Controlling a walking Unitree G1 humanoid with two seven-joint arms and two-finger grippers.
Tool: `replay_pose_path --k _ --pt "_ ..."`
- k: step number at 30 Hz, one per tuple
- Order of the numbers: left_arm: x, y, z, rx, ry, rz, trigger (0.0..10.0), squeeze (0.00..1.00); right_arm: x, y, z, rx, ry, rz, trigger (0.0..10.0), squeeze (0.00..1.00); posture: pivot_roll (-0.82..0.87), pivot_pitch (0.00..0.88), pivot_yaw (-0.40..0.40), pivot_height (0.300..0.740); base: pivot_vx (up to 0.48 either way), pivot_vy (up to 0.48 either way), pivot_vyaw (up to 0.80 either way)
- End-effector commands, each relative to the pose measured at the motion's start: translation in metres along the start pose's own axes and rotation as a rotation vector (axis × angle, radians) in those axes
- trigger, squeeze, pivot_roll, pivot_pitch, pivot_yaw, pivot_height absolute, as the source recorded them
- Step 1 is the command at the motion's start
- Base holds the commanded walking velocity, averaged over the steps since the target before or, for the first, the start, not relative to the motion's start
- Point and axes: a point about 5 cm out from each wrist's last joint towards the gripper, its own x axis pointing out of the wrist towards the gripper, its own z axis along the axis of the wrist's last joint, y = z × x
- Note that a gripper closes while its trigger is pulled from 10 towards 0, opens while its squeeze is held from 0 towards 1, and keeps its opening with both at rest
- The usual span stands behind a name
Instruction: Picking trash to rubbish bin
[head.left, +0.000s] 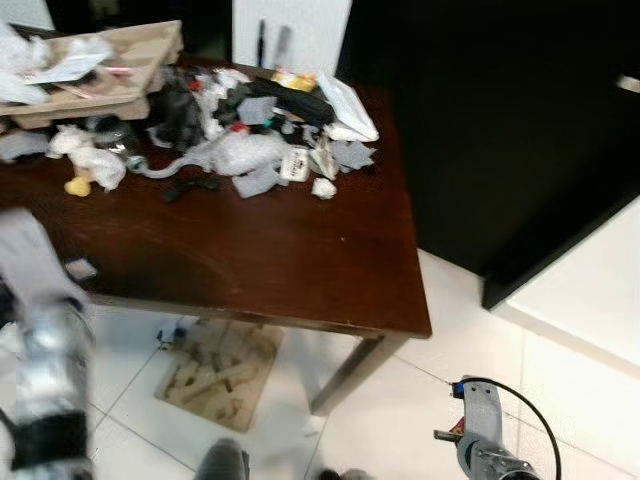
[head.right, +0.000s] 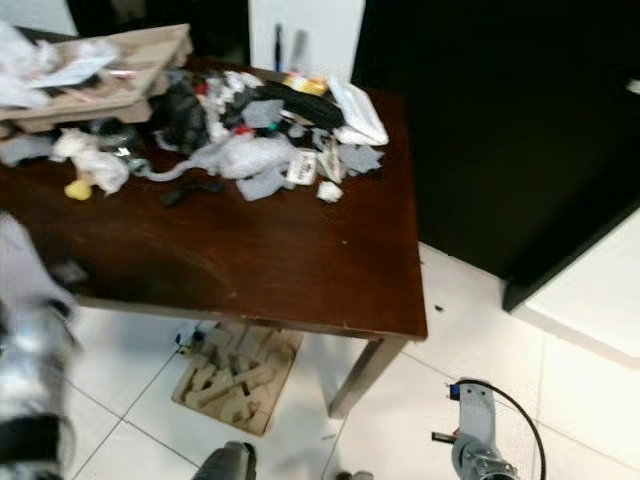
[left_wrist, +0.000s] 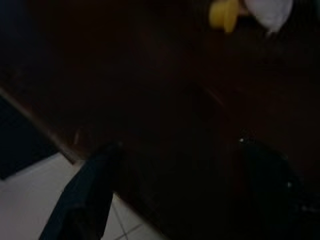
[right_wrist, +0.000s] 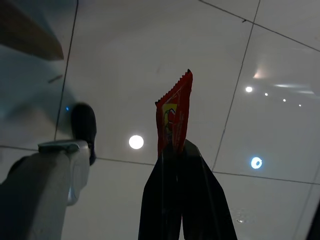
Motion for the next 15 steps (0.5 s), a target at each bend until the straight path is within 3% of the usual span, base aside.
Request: replay_pose_path --k 1,3,5,6,9,15 --pt "-0.001 0.012 -0.014 -0.009 0.051 0.021 10.0 0.0 0.0 -0.005 -0.007 -0.004 0.025 -0.013 10.0 0.0 0.26 0.207 -0.114 0.74 0.0 0.0 0.0" --pt "0.002 0.014 -0.002 -0.012 -0.003 0.02 10.0 0.0 0.0 -0.005 -0.006 -0.008 0.022 -0.011 10.0 0.0 0.26 0.21 -0.116 0.74 0.0 0.0 0.0" --pt "0.005 0.011 0.031 -0.023 -0.135 -0.029 10.0 0.0 0.0 -0.005 -0.004 -0.014 0.017 -0.009 10.0 0.0 0.26 0.214 -0.119 0.74 0.0 0.0 0.0" --pt "0.005 0.011 0.031 -0.023 -0.135 -0.029 10.0 0.0 0.0 -0.005 -0.004 -0.014 0.017 -0.009 10.0 0.0 0.26 0.214 -0.119 0.74 0.0 0.0 0.0" --pt "0.006 -0.004 0.083 -0.001 -0.331 -0.135 10.0 0.0 0.0 -0.005 -0.001 -0.023 0.011 -0.006 10.0 0.0 0.25 0.223 -0.124 0.74 0.0 0.0 0.0" --pt "0.004 -0.027 0.115 0.009 -0.474 -0.296 10.0 0.0 0.0 -0.008 -0.003 -0.03 0.013 -0.009 10.0 0.0 0.24 0.24 -0.128 0.74 0.0 0.0 0.0"
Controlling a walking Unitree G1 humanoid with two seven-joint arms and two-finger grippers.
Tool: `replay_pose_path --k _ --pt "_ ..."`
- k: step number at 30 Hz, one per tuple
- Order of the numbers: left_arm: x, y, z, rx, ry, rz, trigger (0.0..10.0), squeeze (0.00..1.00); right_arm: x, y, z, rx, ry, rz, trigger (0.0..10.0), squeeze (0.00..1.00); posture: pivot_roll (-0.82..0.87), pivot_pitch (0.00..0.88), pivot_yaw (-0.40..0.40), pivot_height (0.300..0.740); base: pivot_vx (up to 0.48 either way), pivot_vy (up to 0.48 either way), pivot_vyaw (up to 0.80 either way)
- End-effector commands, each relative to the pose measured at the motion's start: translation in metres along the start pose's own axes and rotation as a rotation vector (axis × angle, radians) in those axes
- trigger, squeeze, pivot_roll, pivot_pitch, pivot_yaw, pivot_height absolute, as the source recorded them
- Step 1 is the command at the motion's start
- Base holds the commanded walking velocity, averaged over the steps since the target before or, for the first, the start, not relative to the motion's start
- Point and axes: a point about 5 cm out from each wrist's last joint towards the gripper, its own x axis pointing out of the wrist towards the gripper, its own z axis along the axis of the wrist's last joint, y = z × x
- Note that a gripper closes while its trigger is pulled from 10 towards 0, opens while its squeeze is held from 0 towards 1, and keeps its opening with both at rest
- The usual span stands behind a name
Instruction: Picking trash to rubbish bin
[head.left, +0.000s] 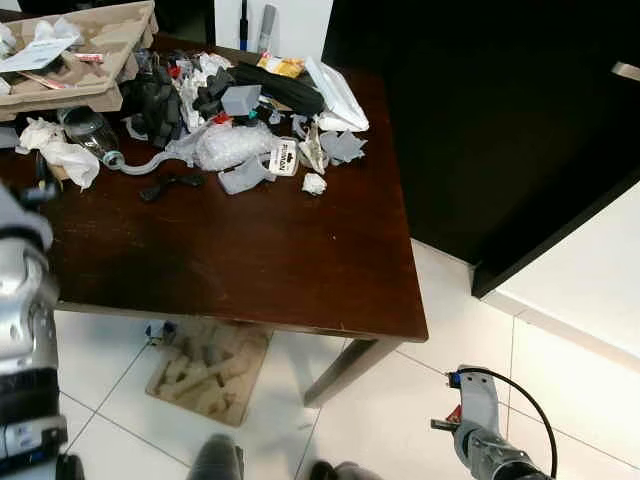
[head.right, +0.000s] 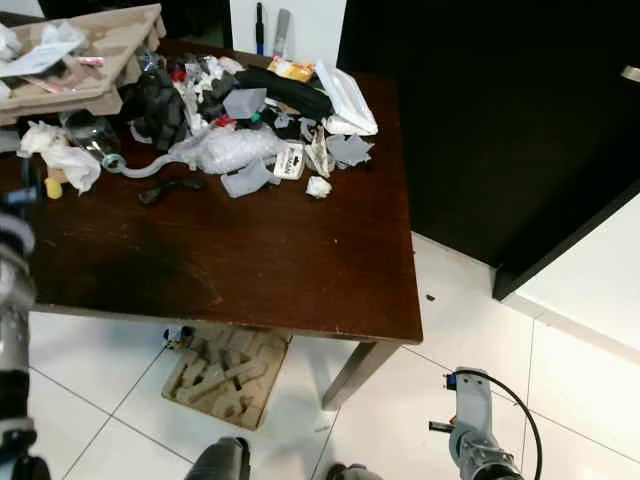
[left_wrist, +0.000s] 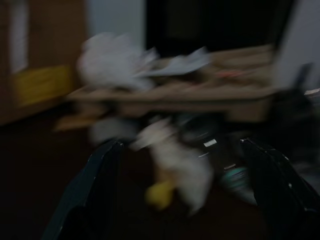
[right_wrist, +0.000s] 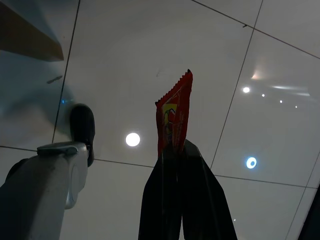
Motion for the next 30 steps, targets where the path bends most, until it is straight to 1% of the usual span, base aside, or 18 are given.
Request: replay_pose_path --k 1,4,5,6,7,8,10,12,14,16,17,20,21,23,24,25,27,30 --pt "0.003 -0.008 0.003 0.005 -0.036 -0.101 10.0 0.0 -0.001 -0.011 -0.013 -0.015 0.037 -0.025 10.0 0.0 0.23 0.247 -0.132 0.74 0.0 0.0 0.0" --pt "0.005 -0.01 0.005 -0.001 -0.05 -0.127 10.0 0.0 -0.001 -0.012 -0.014 -0.018 0.039 -0.026 10.0 0.0 0.22 0.25 -0.133 0.74 0.0 0.0 0.0" --pt "0.007 -0.021 0.01 -0.053 -0.077 -0.229 10.0 0.0 -0.001 -0.016 -0.015 -0.033 0.041 -0.029 10.0 0.0 0.19 0.277 -0.14 0.74 0.0 0.0 0.0" --pt "0.007 -0.021 0.01 -0.053 -0.077 -0.229 10.0 0.0 -0.001 -0.016 -0.015 -0.033 0.041 -0.029 10.0 0.0 0.19 0.277 -0.14 0.74 0.0 0.0 0.0" --pt "0.008 -0.025 0.011 -0.071 -0.083 -0.263 10.0 0.0 -0.002 -0.017 -0.016 -0.038 0.041 -0.03 10.0 0.0 0.19 0.282 -0.141 0.74 0.0 0.0 0.0" --pt "0.01 -0.033 0.011 -0.086 -0.078 -0.31 10.0 0.0 -0.002 -0.021 -0.015 -0.05 0.037 -0.033 10.0 0.0 0.17 0.309 -0.151 0.74 0.0 0.0 0.0" --pt "0.011 -0.035 0.01 -0.088 -0.072 -0.325 10.0 0.0 -0.002 -0.023 -0.015 -0.056 0.034 -0.035 10.0 0.0 0.17 0.309 -0.151 0.74 0.0 0.0 0.0" --pt "0.016 -0.039 0.009 -0.082 -0.06 -0.343 10.0 0.0 -0.002 -0.03 -0.016 -0.077 0.032 -0.041 10.0 0.0 0.15 0.333 -0.163 0.74 0.0 0.0 0.0" --pt "0.023 -0.037 0.006 -0.062 -0.044 -0.335 10.0 0.0 -0.003 -0.038 -0.018 -0.093 0.04 -0.055 10.0 0.0 0.14 0.344 -0.167 0.74 0.0 0.0 0.0" --pt "0.024 -0.037 0.006 -0.058 -0.041 -0.332 10.0 0.0 -0.004 -0.039 -0.019 -0.095 0.042 -0.058 10.0 0.0 0.14 0.344 -0.167 0.74 0.0 0.0 0.0" --pt "0.026 -0.035 0.006 -0.048 -0.039 -0.329 10.0 0.0 -0.004 -0.043 -0.021 -0.1 0.047 -0.065 10.0 0.0 0.12 0.36 -0.171 0.74 0.0 0.0 0.0" --pt "0.033 -0.024 0.002 -0.001 -0.013 -0.274 10.0 0.0 -0.006 -0.054 -0.027 -0.109 0.064 -0.084 10.0 0.0 0.11 0.38 -0.173 0.74 0.0 0.0 0.0" --pt "0.033 -0.024 0.002 -0.001 -0.013 -0.274 10.0 0.0 -0.006 -0.054 -0.027 -0.109 0.064 -0.084 10.0 0.0 0.11 0.38 -0.173 0.74 0.0 0.0 0.0" --pt "0.035 -0.019 -0.003 0.014 0.009 -0.251 10.0 0.0 -0.007 -0.058 -0.032 -0.116 0.074 -0.09 10.0 0.0 0.1 0.394 -0.171 0.74 0.0 0.0 0.0" --pt "0.035 -0.019 -0.003 0.014 0.009 -0.251 10.0 0.0 -0.007 -0.058 -0.032 -0.116 0.074 -0.09 10.0 0.0 0.1 0.394 -0.171 0.74 0.0 0.0 0.0" --pt "0.035 -0.02 -0.008 0.015 0.03 -0.262 10.0 0.0 -0.008 -0.06 -0.035 -0.118 0.081 -0.092 10.0 0.0 0.1 0.402 -0.169 0.74 0.0 0.0 0.0" --pt "0.035 -0.02 -0.008 0.015 0.03 -0.262 10.0 0.0 -0.008 -0.06 -0.035 -0.118 0.081 -0.092 10.0 0.0 0.1 0.402 -0.169 0.74 0.0 0.0 0.0" --pt "0.034 -0.027 -0.025 0.008 0.128 -0.302 10.0 0.0 -0.009 -0.061 -0.038 -0.132 0.086 -0.092 10.0 0.0 0.09 0.407 -0.166 0.74 0.0 0.0 0.0"
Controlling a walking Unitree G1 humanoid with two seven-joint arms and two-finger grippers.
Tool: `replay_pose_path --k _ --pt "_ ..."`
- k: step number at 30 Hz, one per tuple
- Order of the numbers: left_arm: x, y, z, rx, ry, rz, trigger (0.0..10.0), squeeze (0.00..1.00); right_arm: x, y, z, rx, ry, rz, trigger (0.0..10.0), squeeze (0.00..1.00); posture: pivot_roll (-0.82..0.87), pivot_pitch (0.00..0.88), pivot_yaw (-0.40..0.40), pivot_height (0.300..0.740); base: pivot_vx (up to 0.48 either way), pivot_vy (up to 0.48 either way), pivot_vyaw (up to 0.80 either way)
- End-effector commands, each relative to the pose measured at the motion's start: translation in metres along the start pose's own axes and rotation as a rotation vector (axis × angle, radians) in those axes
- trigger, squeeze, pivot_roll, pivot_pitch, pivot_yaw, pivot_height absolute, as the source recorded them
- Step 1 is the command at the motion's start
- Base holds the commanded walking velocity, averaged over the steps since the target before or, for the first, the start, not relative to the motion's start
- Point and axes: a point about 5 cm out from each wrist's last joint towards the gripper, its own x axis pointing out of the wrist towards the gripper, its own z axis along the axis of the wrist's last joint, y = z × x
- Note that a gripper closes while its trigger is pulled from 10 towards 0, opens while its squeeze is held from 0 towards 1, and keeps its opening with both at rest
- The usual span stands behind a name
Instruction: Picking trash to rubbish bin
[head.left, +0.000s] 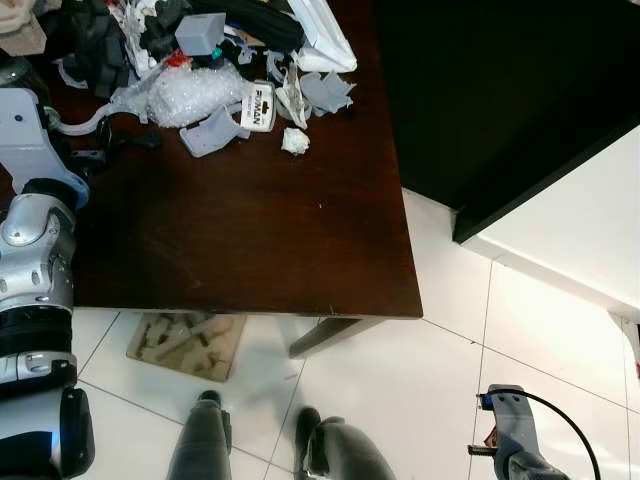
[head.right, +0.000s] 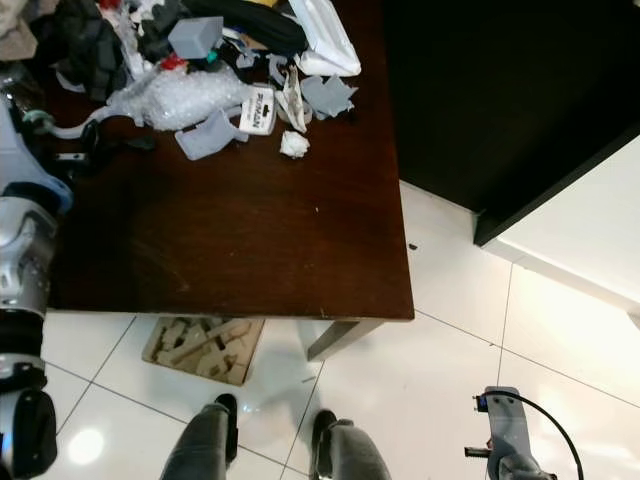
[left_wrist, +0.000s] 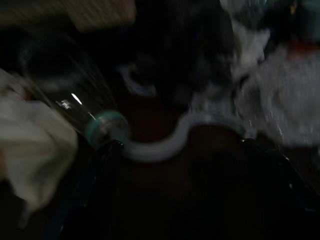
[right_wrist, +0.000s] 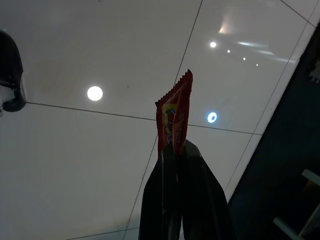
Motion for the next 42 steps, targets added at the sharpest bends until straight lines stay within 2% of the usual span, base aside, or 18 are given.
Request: replay_pose_path --k 1,3,5,6,9,14,15,16,17,18,27,35,38,39,42 --pt "-0.002 -0.003 -0.015 0.01 0.083 -0.033 10.0 0.0 -0.002 -0.007 -0.018 -0.017 0.053 -0.017 10.0 0.0 0.09 0.408 -0.164 0.74 0.0 0.0 0.0" --pt "-0.002 -0.004 -0.017 0.01 0.096 -0.038 10.0 0.0 -0.002 -0.007 -0.018 -0.019 0.052 -0.017 10.0 0.0 0.09 0.408 -0.164 0.74 0.0 0.0 0.0" --pt "-0.003 -0.008 -0.032 -0.008 0.198 -0.046 10.0 0.0 -0.002 -0.008 -0.017 -0.048 0.048 -0.024 10.0 0.0 0.09 0.407 -0.154 0.74 0.0 0.0 0.0" --pt "-0.003 -0.008 -0.032 -0.008 0.198 -0.046 10.0 0.0 -0.002 -0.008 -0.017 -0.048 0.048 -0.024 10.0 0.0 0.09 0.407 -0.154 0.74 0.0 0.0 0.0" --pt "-0.008 -0.014 -0.047 -0.043 0.283 -0.042 10.0 0.0 -0.002 -0.005 -0.017 -0.034 0.048 -0.026 10.0 0.0 0.09 0.406 -0.152 0.74 0.0 0.0 0.0" --pt "-0.011 -0.018 -0.054 -0.059 0.319 -0.063 10.0 0.0 -0.002 -0.003 -0.016 -0.029 0.046 -0.023 10.0 0.0 0.09 0.408 -0.147 0.74 0.0 0.0 0.0" --pt "-0.012 -0.018 -0.056 -0.059 0.339 -0.07 9.6 0.0 -0.002 -0.003 -0.016 -0.029 0.046 -0.022 10.0 0.0 0.09 0.409 -0.147 0.74 0.0 0.0 0.0" --pt "-0.013 -0.018 -0.059 -0.055 0.359 -0.083 9.6 0.0 -0.002 -0.002 -0.016 -0.029 0.046 -0.022 10.0 0.0 0.09 0.409 -0.147 0.74 0.0 0.0 0.0" --pt "-0.014 -0.019 -0.061 -0.058 0.383 -0.094 2.4 0.0 -0.002 -0.003 -0.016 -0.032 0.047 -0.023 10.0 0.0 0.1 0.406 -0.148 0.74 0.0 0.0 0.0" --pt "-0.014 -0.019 -0.061 -0.059 0.401 -0.111 0.0 0.0 -0.002 -0.003 -0.016 -0.034 0.049 -0.026 10.0 0.0 0.1 0.405 -0.148 0.74 0.0 0.0 0.0" --pt "-0.008 -0.017 -0.049 -0.056 0.383 -0.116 0.0 0.0 -0.001 0.001 -0.01 -0.023 0.04 -0.025 10.0 0.0 0.11 0.373 -0.143 0.74 0.0 0.0 0.0" --pt "-0.006 -0.025 -0.043 -0.064 0.365 -0.147 0.0 0.0 0.0 0.01 -0.001 0.005 0.019 -0.011 10.0 0.0 0.12 0.345 -0.133 0.74 0.0 0.0 0.0" --pt "-0.005 -0.029 -0.038 -0.08 0.341 -0.16 0.0 0.0 0.001 0.015 0.002 0.013 0.013 -0.005 10.0 0.0 0.13 0.323 -0.126 0.74 0.0 0.0 0.0" --pt "-0.003 -0.034 -0.029 -0.1 0.292 -0.185 0.0 0.0 0.001 0.017 0.003 0.023 0.009 -0.001 10.0 0.0 0.13 0.314 -0.124 0.74 0.0 0.0 0.0" --pt "-0.003 -0.04 -0.021 -0.113 0.25 -0.213 0.0 0.0 0.001 0.019 0.004 0.028 0.008 0.002 10.0 0.0 0.14 0.3 -0.123 0.74 0.0 0.0 0.0"
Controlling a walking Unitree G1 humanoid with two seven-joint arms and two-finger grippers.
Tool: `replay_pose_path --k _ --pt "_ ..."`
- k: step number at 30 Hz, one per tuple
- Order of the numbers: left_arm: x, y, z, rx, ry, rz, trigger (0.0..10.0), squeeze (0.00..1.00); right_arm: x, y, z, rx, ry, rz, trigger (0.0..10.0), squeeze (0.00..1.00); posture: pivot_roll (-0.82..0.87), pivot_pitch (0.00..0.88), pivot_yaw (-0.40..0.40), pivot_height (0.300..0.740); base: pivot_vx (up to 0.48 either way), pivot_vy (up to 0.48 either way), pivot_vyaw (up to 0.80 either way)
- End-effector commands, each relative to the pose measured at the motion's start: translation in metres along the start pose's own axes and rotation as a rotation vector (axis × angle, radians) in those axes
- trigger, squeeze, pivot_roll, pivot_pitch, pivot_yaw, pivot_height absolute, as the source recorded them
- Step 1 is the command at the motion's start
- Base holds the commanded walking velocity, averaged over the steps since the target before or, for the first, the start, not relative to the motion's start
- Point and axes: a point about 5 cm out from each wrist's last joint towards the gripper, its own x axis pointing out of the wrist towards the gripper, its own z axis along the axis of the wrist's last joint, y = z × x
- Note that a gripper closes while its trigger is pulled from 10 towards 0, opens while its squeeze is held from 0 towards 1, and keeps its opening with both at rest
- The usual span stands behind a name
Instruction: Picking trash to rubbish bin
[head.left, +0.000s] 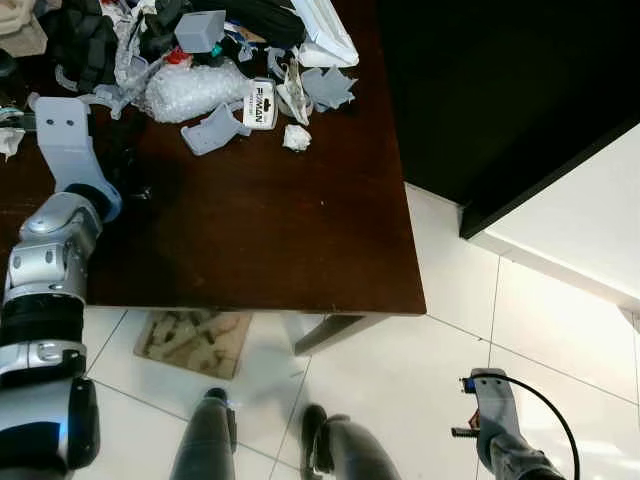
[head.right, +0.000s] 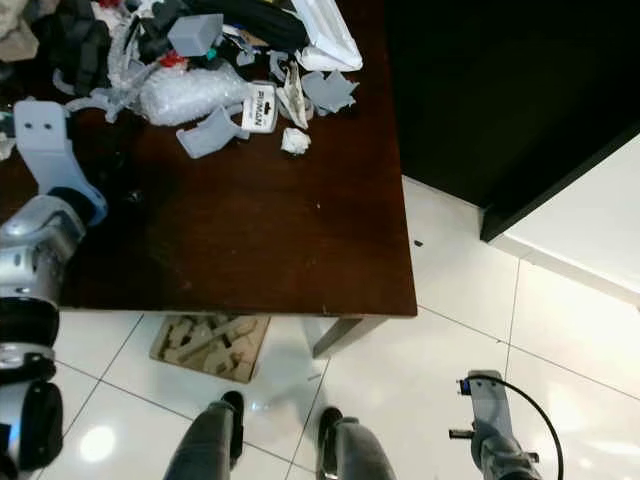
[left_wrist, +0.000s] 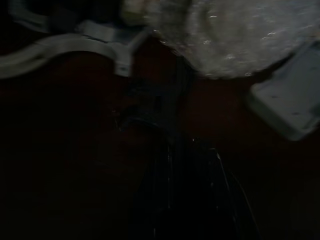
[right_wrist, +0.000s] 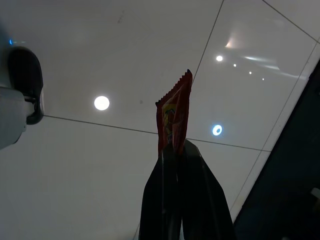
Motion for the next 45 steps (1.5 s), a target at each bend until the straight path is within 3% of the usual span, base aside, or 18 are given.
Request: replay_pose_path --k 1,4,6,7,9,10,11,12,18,26,30,40,45 --pt "-0.002 -0.016 -0.004 -0.034 -0.013 -0.076 0.0 0.0 -0.002 -0.001 -0.02 0.026 0.069 -0.013 10.0 0.0 0.14 0.29 -0.121 0.74 0.0 0.0 0.0" --pt "-0.003 -0.03 0.009 -0.058 -0.093 -0.157 0.0 0.0 -0.002 0.002 -0.019 0.032 0.068 -0.01 10.0 0.0 0.15 0.279 -0.119 0.74 0.0 0.0 0.0" --pt "-0.011 -0.052 0.03 -0.118 -0.221 -0.313 0.4 0.0 -0.002 0.005 -0.017 0.042 0.065 -0.007 10.0 0.0 0.16 0.258 -0.115 0.74 0.0 0.0 0.0" --pt "-0.016 -0.063 0.039 -0.15 -0.281 -0.39 1.5 0.0 -0.001 0.007 -0.016 0.046 0.064 -0.005 10.0 0.0 0.16 0.254 -0.115 0.74 0.0 0.0 0.0" --pt "-0.027 -0.08 0.051 -0.195 -0.348 -0.518 4.7 0.0 -0.001 0.01 -0.015 0.055 0.061 0.0 10.0 0.0 0.17 0.242 -0.112 0.74 0.0 0.0 0.0" --pt "-0.031 -0.087 0.054 -0.203 -0.367 -0.569 5.5 0.0 -0.001 0.011 -0.014 0.059 0.06 0.002 10.0 0.0 0.17 0.234 -0.109 0.74 0.0 0.0 0.0" --pt "-0.031 -0.087 0.054 -0.203 -0.367 -0.569 5.5 0.0 -0.001 0.011 -0.014 0.059 0.06 0.002 10.0 0.0 0.17 0.234 -0.109 0.74 0.0 0.0 0.0" --pt "-0.036 -0.094 0.057 -0.202 -0.378 -0.619 10.0 0.0 -0.001 0.013 -0.013 0.063 0.059 0.005 10.0 0.0 0.17 0.229 -0.108 0.74 0.0 0.0 0.0" --pt "-0.057 -0.124 0.062 -0.129 -0.387 -0.772 10.0 0.0 -0.001 0.022 -0.011 0.075 0.058 0.022 10.0 0.0 0.19 0.195 -0.101 0.74 0.0 0.0 0.0" --pt "-0.078 -0.131 0.047 -0.152 -0.345 -0.851 10.0 0.0 -0.002 0.025 -0.017 0.071 0.073 0.031 10.0 0.0 0.21 0.176 -0.105 0.74 0.0 0.0 0.0" --pt "-0.096 -0.141 0.021 -0.175 -0.244 -0.939 10.0 0.0 -0.002 0.025 -0.018 0.061 0.081 0.032 10.0 0.0 0.22 0.159 -0.104 0.74 0.0 0.0 0.0" --pt "-0.107 -0.164 -0.066 -0.234 0.077 -0.893 10.0 0.0 -0.004 0.035 -0.028 -0.021 0.11 0.071 10.0 0.0 0.23 0.138 -0.112 0.74 -0.29 0.0 0.0" --pt "-0.112 -0.161 -0.095 -0.227 0.188 -0.862 10.0 0.0 -0.006 0.039 -0.035 -0.042 0.136 0.086 10.0 0.0 0.25 0.133 -0.106 0.74 -0.37 0.0 0.0"
